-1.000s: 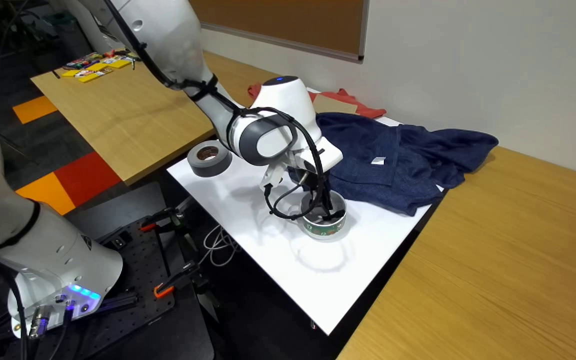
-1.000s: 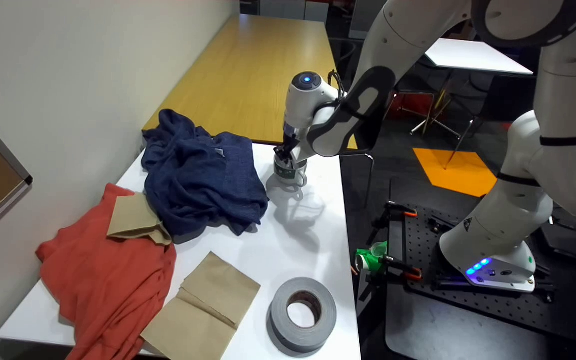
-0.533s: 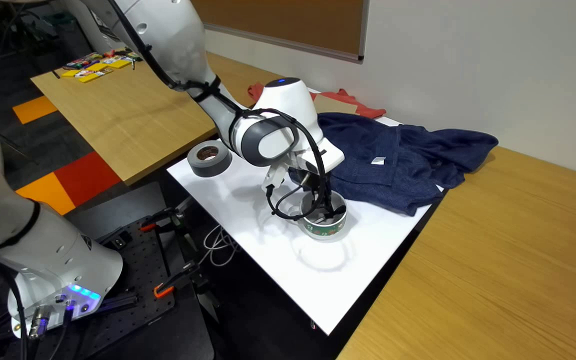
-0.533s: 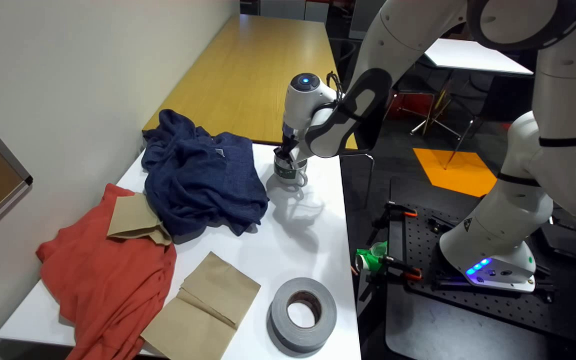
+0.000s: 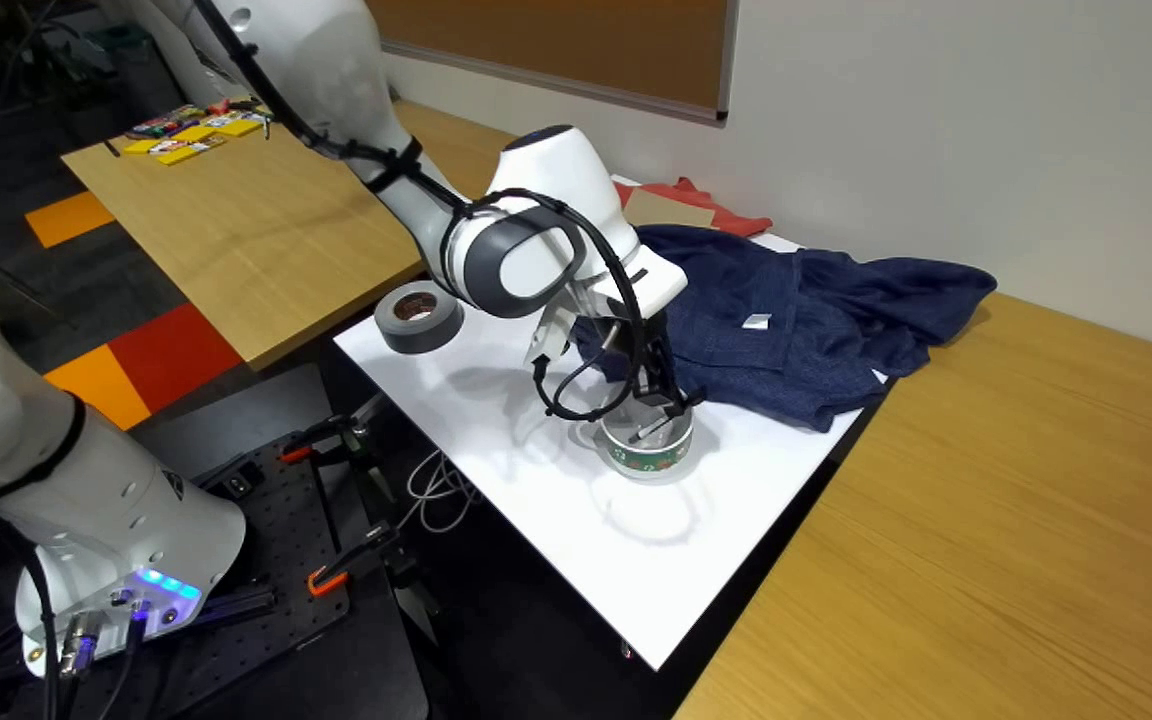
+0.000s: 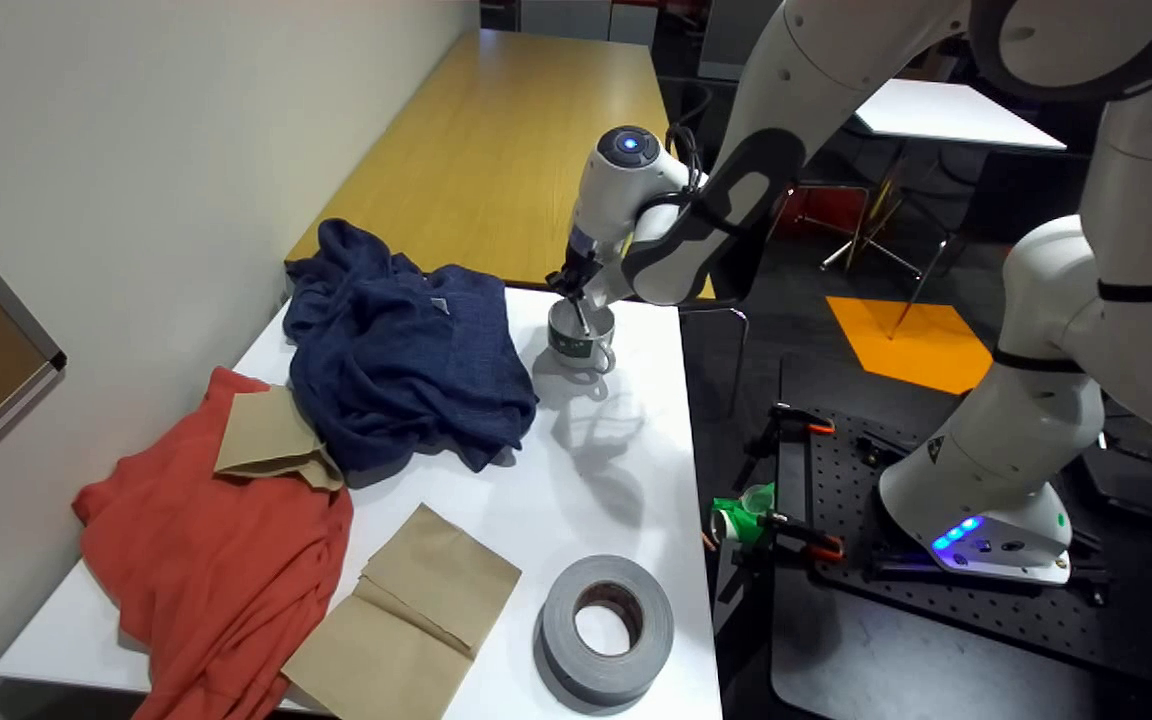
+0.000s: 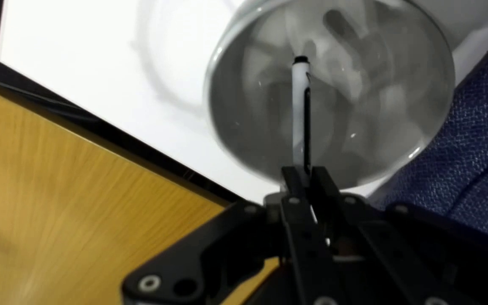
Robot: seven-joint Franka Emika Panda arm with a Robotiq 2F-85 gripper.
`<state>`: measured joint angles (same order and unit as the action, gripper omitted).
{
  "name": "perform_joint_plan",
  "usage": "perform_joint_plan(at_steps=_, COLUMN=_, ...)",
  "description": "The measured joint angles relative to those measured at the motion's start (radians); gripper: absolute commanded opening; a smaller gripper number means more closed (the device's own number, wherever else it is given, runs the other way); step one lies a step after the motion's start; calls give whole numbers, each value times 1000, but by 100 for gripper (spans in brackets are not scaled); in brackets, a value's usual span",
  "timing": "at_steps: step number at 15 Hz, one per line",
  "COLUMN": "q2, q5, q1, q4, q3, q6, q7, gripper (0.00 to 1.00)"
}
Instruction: Put the marker in the cup and put it back on the table
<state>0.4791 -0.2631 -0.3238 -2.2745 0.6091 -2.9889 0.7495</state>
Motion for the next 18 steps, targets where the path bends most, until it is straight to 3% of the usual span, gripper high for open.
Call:
perform_joint_plan(at_steps=7, q2=-144, q5=-128, q1=-315, q4=-129, q3=310, q6=-72, q7=22, gripper=3)
perform_joint_plan(at_steps=10, q2=-228, q5=-211, q1=-424, q4=-173, q3=397, q6=-72, q7=21, gripper=3)
perform_joint_plan(at_steps=14, q2=-347, q5=-327, q1=-511, q4=-223, q3=422, q6=-66, q7=12, gripper=3)
perform_joint_plan(at_steps=18, q2=-453, q5=-376, q1=-564, q4=-276, q3=377, q6=-21, q7=-44, gripper=3)
